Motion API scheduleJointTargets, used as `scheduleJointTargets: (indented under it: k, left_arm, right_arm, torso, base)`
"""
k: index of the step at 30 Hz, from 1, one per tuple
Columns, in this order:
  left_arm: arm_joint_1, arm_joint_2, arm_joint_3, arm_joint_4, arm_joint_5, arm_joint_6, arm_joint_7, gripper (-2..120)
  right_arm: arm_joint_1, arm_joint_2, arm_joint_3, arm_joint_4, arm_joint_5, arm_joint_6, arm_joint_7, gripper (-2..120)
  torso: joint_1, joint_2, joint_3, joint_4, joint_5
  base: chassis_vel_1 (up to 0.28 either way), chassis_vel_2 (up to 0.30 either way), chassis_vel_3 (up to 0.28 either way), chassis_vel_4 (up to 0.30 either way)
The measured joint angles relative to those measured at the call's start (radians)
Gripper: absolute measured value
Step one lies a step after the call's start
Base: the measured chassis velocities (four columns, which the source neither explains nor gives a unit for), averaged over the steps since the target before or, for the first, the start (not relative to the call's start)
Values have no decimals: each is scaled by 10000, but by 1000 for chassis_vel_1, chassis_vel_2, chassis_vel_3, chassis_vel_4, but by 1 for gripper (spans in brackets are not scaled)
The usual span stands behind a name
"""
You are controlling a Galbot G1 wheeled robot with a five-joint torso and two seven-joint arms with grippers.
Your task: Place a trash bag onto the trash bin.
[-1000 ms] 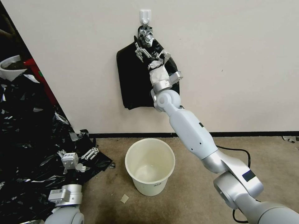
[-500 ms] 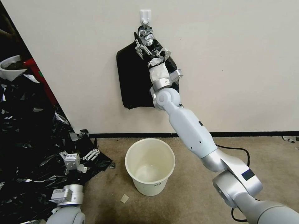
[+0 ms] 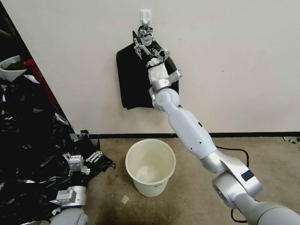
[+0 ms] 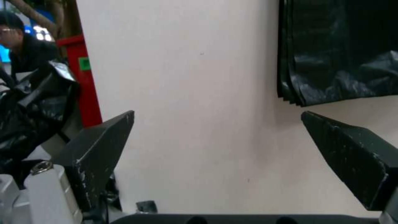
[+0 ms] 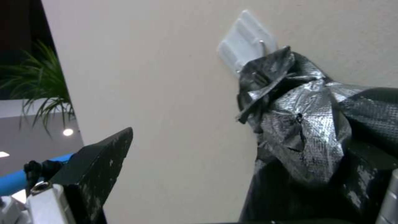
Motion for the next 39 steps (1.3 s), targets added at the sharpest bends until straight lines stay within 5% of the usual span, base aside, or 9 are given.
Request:
scheduleJointTargets:
  k: [6, 31, 39]
  left_arm:
    - [23, -88, 37, 7, 164, -28, -38, 100]
    - [111, -222, 135, 129, 368, -224, -257, 100]
    - [48, -198, 130, 238, 362, -270, -270, 100]
  right_arm:
    - [138, 107, 83, -115, 60, 0, 13, 95]
    - [-267, 95, 336, 94, -1, 124, -567, 3]
    - [-756, -17, 370, 736, 13, 183, -878, 0]
  torso:
    - [0, 0, 0, -1, 0]
    - [-1, 0, 0, -1, 0]
    - [-1, 0, 0, -1, 0]
  base:
    - [0, 0, 0, 0]
    - [0, 0, 0, 0]
    - [0, 0, 0, 0]
